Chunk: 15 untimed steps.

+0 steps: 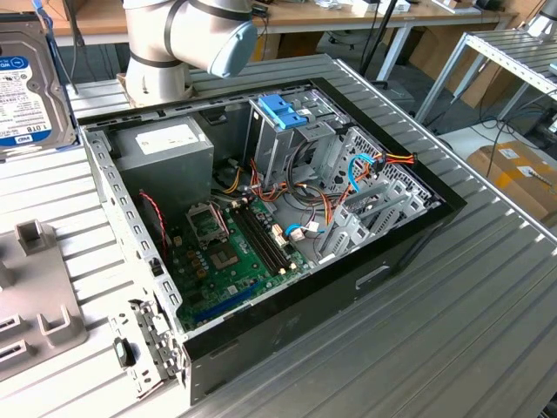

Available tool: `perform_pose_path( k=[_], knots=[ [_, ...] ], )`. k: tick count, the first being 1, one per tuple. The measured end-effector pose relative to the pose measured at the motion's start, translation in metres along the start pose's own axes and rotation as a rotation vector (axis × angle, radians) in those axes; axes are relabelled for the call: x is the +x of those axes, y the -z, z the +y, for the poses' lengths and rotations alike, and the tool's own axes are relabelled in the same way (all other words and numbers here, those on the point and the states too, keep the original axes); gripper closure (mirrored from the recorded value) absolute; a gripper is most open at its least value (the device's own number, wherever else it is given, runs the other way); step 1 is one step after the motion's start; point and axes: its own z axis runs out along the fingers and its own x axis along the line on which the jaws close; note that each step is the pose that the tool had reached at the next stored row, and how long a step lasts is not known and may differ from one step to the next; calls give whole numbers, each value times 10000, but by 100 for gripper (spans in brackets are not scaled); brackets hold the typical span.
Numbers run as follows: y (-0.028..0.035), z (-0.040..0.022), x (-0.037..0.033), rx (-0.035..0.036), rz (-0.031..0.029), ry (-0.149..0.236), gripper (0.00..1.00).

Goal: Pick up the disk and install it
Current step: 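Pick up the disk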

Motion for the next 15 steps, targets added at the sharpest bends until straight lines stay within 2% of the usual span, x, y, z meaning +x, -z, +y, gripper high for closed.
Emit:
perform_pose_path(
  k=[8,15],
  knots=[
    [1,-83,0,0,0,0,65],
    [1,-85,-1,0,-1,0,65]
  ],
)
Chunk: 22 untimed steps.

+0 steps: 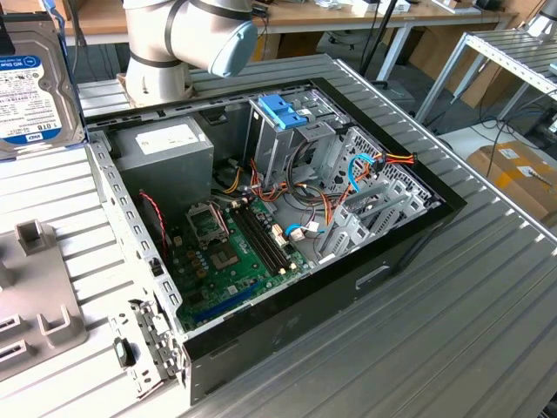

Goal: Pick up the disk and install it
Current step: 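Pick up the disk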

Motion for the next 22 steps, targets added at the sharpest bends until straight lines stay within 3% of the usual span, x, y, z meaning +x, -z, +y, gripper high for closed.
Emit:
perform_pose_path(
  k=[6,12,22],
  knots=[
    [57,0,0,-1,0,0,65],
    [58,-18,0,-1,0,0,65],
    [60,-209,1,0,0,0,65]
  ],
)
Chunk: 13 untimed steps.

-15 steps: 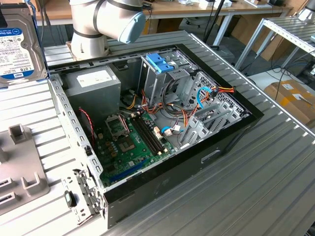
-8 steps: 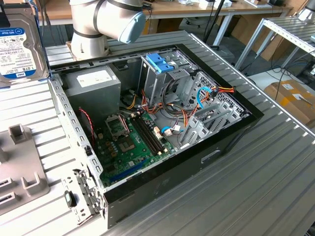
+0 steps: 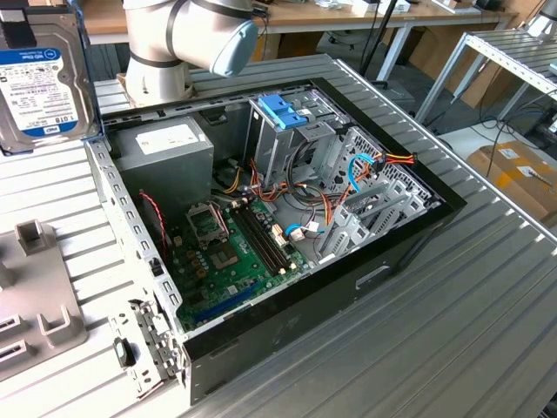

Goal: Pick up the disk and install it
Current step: 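Pick up the disk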

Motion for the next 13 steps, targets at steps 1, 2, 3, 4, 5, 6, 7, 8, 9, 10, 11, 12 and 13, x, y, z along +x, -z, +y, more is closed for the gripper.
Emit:
perform_pose_path(
  k=[1,2,3,4,5,6,7,8,9,10,11,12,13],
  knots=[
    [0,-18,0,0,0,0,65],
    [0,-43,0,0,-1,0,65],
    [1,-64,0,0,0,0,65],
    [1,-117,1,0,0,0,65],
    [1,-160,1,1,0,0,65],
    [1,-194,1,1,-1,0,65],
    [2,-213,1,0,0,0,65],
    [2,-242,2,0,-1,0,65],
    [2,-282,2,1,-1,0,65],
    [2,-326,2,0,0,0,65],
    [3,-359,2,0,0,0,65],
    [3,-377,2,0,0,0,65],
    [3,-400,3,0,0,0,65]
  ],
)
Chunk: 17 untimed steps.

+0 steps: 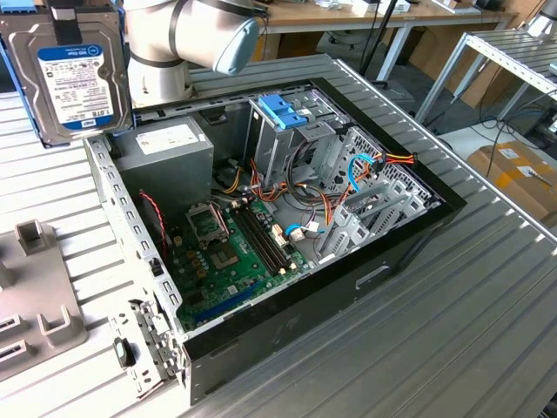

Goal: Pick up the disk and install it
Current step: 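Pick up the disk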

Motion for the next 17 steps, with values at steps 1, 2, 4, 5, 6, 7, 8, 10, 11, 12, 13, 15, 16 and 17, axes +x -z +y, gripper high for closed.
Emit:
perform_pose_path(
  k=[1,2,4,5,6,7,8,10,11,12,13,15,16,17],
  knots=[
    [0,-39,0,1,0,0,65],
    [0,-61,0,0,0,0,65],
    [1,-112,1,0,0,0,65],
    [1,-133,1,0,0,0,65],
    [1,-160,1,0,0,0,65],
    [1,-180,1,0,0,0,65],
    [2,-201,1,0,0,0,65],
    [2,-268,2,1,0,0,65],
    [3,-330,2,1,0,0,65],
    [3,-386,2,0,0,0,65],
    [4,-409,3,0,1,0,65],
    [4,-470,3,0,0,0,65],
    [4,-499,3,1,0,0,65],
    [4,-518,3,0,0,0,65]
  ],
)
